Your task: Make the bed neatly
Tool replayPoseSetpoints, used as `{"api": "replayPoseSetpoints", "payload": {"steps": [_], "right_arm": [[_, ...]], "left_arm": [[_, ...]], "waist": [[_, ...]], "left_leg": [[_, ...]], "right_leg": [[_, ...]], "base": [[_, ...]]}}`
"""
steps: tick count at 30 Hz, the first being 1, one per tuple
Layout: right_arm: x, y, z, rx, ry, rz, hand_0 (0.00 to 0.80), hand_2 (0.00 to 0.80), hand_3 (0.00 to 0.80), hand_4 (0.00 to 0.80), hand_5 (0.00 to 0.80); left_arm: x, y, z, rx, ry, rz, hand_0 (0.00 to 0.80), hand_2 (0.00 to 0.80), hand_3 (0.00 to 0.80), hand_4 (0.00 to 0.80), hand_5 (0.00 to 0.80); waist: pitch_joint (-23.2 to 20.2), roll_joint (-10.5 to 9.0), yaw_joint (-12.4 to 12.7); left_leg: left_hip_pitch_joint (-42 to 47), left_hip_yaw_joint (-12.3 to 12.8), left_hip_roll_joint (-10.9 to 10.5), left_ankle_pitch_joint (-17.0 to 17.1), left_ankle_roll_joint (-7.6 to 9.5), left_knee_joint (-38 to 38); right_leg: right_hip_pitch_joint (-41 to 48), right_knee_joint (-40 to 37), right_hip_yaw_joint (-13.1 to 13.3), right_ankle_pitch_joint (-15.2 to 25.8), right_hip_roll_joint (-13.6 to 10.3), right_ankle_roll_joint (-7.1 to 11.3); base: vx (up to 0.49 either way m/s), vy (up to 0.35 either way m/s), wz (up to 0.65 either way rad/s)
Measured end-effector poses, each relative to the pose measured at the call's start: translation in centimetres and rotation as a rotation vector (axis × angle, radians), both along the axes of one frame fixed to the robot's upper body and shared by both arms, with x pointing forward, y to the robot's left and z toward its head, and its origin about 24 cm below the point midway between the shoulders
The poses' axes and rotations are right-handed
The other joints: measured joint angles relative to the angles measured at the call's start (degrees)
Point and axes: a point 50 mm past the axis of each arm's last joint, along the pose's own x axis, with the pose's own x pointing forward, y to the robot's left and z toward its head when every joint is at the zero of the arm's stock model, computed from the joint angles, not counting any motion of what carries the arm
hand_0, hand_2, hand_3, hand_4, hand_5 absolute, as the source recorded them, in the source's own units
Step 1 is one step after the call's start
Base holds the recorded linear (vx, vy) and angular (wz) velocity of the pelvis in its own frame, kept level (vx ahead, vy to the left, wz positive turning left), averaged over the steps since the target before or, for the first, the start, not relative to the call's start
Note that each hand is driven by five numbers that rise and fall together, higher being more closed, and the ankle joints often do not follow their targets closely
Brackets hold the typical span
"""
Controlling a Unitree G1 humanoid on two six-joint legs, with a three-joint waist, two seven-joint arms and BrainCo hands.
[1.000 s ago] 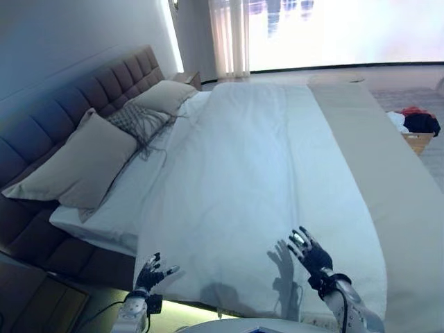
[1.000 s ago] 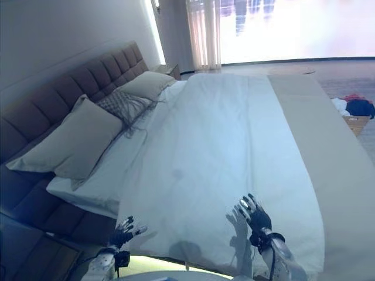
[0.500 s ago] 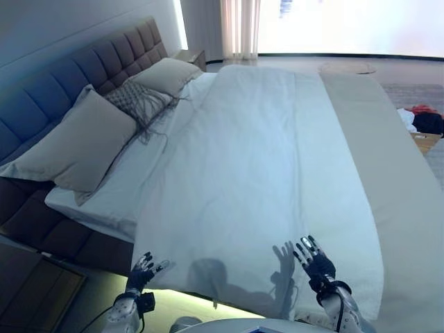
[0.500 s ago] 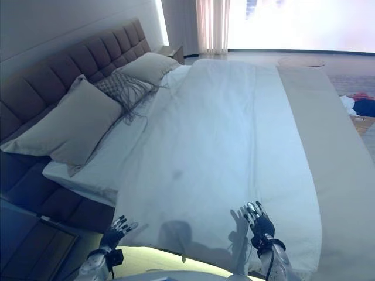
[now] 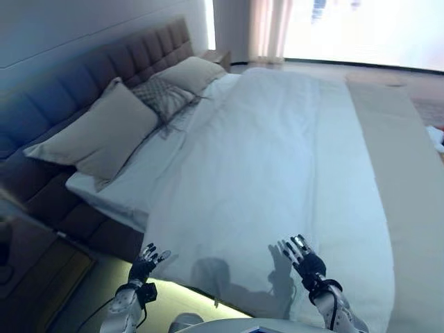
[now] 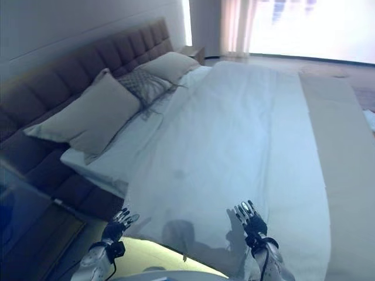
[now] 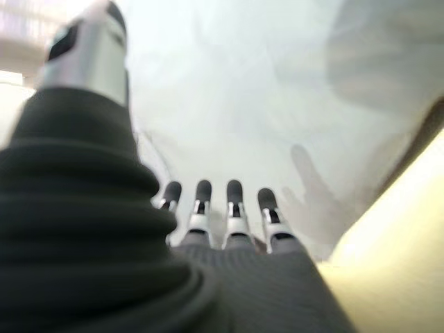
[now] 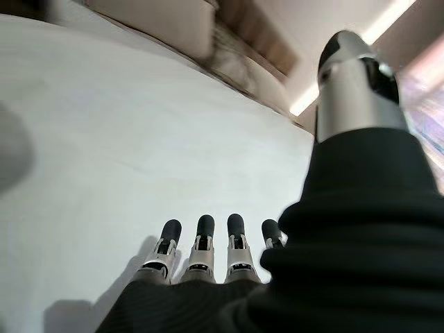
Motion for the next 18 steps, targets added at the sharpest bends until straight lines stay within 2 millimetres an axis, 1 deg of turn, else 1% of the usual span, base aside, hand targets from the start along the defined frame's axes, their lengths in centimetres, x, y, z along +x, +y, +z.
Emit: {"api": "replayPoseSetpoints", "payload": {"steps": [1, 2, 4, 5, 6, 7, 8, 9, 10, 11, 12, 13, 14, 15, 16, 17, 18], "right_arm": [[0.1, 0.2, 0.0, 0.002, 0.001, 0.009, 0.0, 0.0, 0.0, 0.0, 0.0], [0.3, 0.4, 0.0, 0.006, -0.004, 0.017, 0.0, 0.0, 0.0, 0.0, 0.0], [0.5, 0.7, 0.1, 0.023, -0.013, 0.009, 0.0, 0.0, 0.0, 0.0, 0.0], [0.5, 0.7, 0.1, 0.03, -0.013, 0.002, 0.0, 0.0, 0.0, 0.0, 0.0], [0.5, 0.7, 0.1, 0.034, -0.014, -0.006, 0.0, 0.0, 0.0, 0.0, 0.0], [0.5, 0.7, 0.1, 0.032, -0.015, -0.009, 0.0, 0.0, 0.0, 0.0, 0.0], [0.4, 0.6, 0.1, 0.031, -0.01, -0.012, 0.0, 0.0, 0.0, 0.0, 0.0], [0.4, 0.7, 0.1, 0.033, -0.008, -0.022, 0.0, 0.0, 0.0, 0.0, 0.0], [0.4, 0.5, 0.1, 0.024, -0.009, -0.026, 0.0, 0.0, 0.0, 0.0, 0.0], [0.5, 0.7, 0.2, 0.031, -0.017, -0.035, 0.0, 0.0, 0.0, 0.0, 0.0], [0.6, 0.3, 0.3, 0.022, -0.022, -0.046, 0.0, 0.0, 0.0, 0.0, 0.0], [0.6, 0.5, 0.3, 0.028, -0.027, -0.057, 0.0, 0.0, 0.0, 0.0, 0.0], [0.7, 0.5, 0.4, 0.024, -0.034, -0.065, 0.0, 0.0, 0.0, 0.0, 0.0], [0.9, 0.5, 0.5, 0.019, -0.044, -0.071, 0.0, 0.0, 0.0, 0.0, 0.0], [1.0, 0.5, 0.6, 0.014, -0.048, -0.083, 0.0, 0.0, 0.0, 0.0, 0.0], [1.0, 0.8, 0.6, 0.02, -0.045, -0.091, 0.0, 0.0, 0.0, 0.0, 0.0], [1.1, 1.3, 0.5, 0.035, -0.039, -0.105, 0.0, 0.0, 0.0, 0.0, 0.0]], "left_arm": [[-0.1, 0.1, 0.0, 0.0, 0.006, -0.001, 0.0, 0.0, 0.0, 0.0, 0.0], [-0.3, 0.2, -0.1, -0.003, 0.018, -0.004, 0.0, 0.0, 0.0, 0.0, 0.0], [-1.1, 0.0, -0.6, -0.024, 0.055, -0.018, 0.0, 0.0, 0.0, 0.0, 0.0], [-1.5, 0.0, -0.8, -0.032, 0.065, -0.022, 0.0, 0.0, 0.0, 0.0, 0.0], [-1.8, -0.1, -0.9, -0.042, 0.075, -0.028, 0.0, 0.0, 0.0, 0.0, 0.0], [-2.0, -0.2, -1.0, -0.05, 0.078, -0.034, 0.0, 0.0, 0.0, 0.0, 0.0], [-1.9, -0.3, -1.0, -0.054, 0.075, -0.039, 0.0, 0.0, 0.0, 0.0, 0.0], [-1.6, -0.4, -0.9, -0.06, 0.069, -0.053, 0.0, 0.0, 0.0, 0.0, 0.0], [-1.3, -0.7, -0.9, -0.065, 0.062, -0.072, 0.0, 0.0, 0.0, 0.0, 0.0], [-1.1, -1.0, -0.9, -0.072, 0.058, -0.099, 0.0, 0.0, 0.0, 0.0, 0.0], [-0.8, -1.5, -0.9, -0.08, 0.055, -0.125, 0.0, 0.0, 0.0, 0.0, 0.0], [-0.4, -1.9, -0.9, -0.089, 0.05, -0.149, 0.0, 0.0, 0.0, 0.0, 0.0], [-0.1, -2.2, -0.8, -0.096, 0.044, -0.167, 0.0, 0.0, 0.0, 0.0, 0.0], [0.3, -2.5, -0.8, -0.102, 0.042, -0.181, 0.0, 0.0, 0.0, 0.0, 0.0], [0.6, -2.6, -0.8, -0.107, 0.04, -0.186, 0.0, 0.0, 0.0, 0.0, 0.0], [0.9, -2.4, -0.8, -0.101, 0.039, -0.186, 0.0, 0.0, 0.0, 0.0, 0.0], [1.1, -2.2, -0.7, -0.09, 0.04, -0.193, 0.0, 0.0, 0.0, 0.0, 0.0]], "waist": [[0.15, -0.44, 0.49], [0.05, -0.74, 0.53], [0.18, -1.61, 0.44], [0.15, -1.87, 0.37], [0.37, -2.52, 0.23], [0.33, -2.23, 0.12], [0.43, -2.51, 0.06], [0.57, -2.4, -0.17], [0.51, -2.04, 0.0], [0.6, -1.45, -0.16], [0.64, -0.94, -0.31], [0.68, -0.61, -0.89], [0.81, -0.3, -1.24], [0.9, -0.14, -1.41], [0.95, -0.13, -1.75], [1.5, -1.5, -1.79], [1.99, -2.67, -1.75]], "left_leg": [[-0.54, -0.48, 0.23, 0.32, 0.18, -0.01], [-1.34, -0.98, 0.49, 0.61, 0.38, 0.1], [-1.74, -1.3, 0.77, 1.25, 0.77, 0.18], [-1.74, -1.56, 0.92, 1.83, -0.08, 0.4], [-1.78, -2.66, 1.19, 2.34, -0.94, 0.77], [-1.76, -2.98, 1.06, 2.14, -1.32, 1.4], [-1.87, -3.21, 1.14, 1.84, -1.74, 1.46], [-2.74, -4.61, 1.64, 0.65, -3.01, 3.09], [-3.74, -5.78, 2.74, 0.04, -3.39, 5.31], [-4.63, -6.59, 4.44, -0.57, -4.4, 6.96], [-5.63, -7.48, 5.37, -0.76, -4.81, 8.21], [-6.56, -8.49, 6.29, -1.09, -5.56, 9.29], [-6.92, -8.95, 6.89, -1.29, -5.87, 9.0], [-6.71, -8.72, 6.43, -2.55, -7.61, 8.6], [-6.54, -8.22, 4.59, -4.18, -11.35, 8.63], [-6.07, -6.2, 1.68, -4.28, -12.51, 9.01], [-5.64, -4.71, -0.97, -4.72, -11.61, 9.33]], "right_leg": [[-0.37, 0.7, -0.31, -0.47, 0.22, -0.32], [-0.83, 1.38, -0.58, -1.15, 0.37, -0.97], [-0.94, 2.31, -0.49, -2.08, 0.39, -1.69], [-0.93, 2.66, -0.41, -2.39, 0.2, -1.83], [-0.85, 2.85, -0.36, -2.55, -0.11, -1.98], [-0.74, 3.14, -0.16, -2.61, -0.15, -1.9], [-0.7, 3.18, -0.23, -2.5, -0.38, -2.08], [-0.79, 3.35, -0.34, -2.27, -1.01, -2.27], [-1.01, 3.8, -0.81, -2.22, -1.32, -1.75], [-1.31, 4.38, -0.82, -2.34, -1.98, -1.2], [-1.74, 5.5, -0.95, -2.62, -2.88, -0.46], [-2.26, 6.44, -0.84, -2.63, -4.16, 0.75], [-2.64, 7.63, -0.34, -2.75, -5.91, 2.1], [-3.94, 9.19, 1.04, -3.09, -8.21, 3.43], [-4.45, 9.27, 2.43, -2.54, -10.76, 5.0], [-4.28, 8.32, 3.45, -1.43, -13.46, 5.48], [-3.67, 5.96, 4.45, 0.13, -15.76, 5.66]], "base": [[-0.063, -0.034, 0.42], [-0.029, 0.063, 0.38], [-0.024, 0.17, 0.28], [-0.028, 0.249, 0.08], [-0.025, 0.305, -0.06], [-0.046, 0.412, -0.05], [-0.068, 0.511, -0.08], [-0.076, 0.52, -0.1], [-0.053, 0.439, -0.15], [-0.038, 0.484, -0.13], [-0.023, 0.59, -0.06], [0.006, 0.682, -0.01], [0.047, 0.755, -0.06], [0.059, 0.676, -0.09], [0.071, 0.656, -0.16], [0.055, 0.552, -0.14], [0.035, 0.556, -0.19]]}}
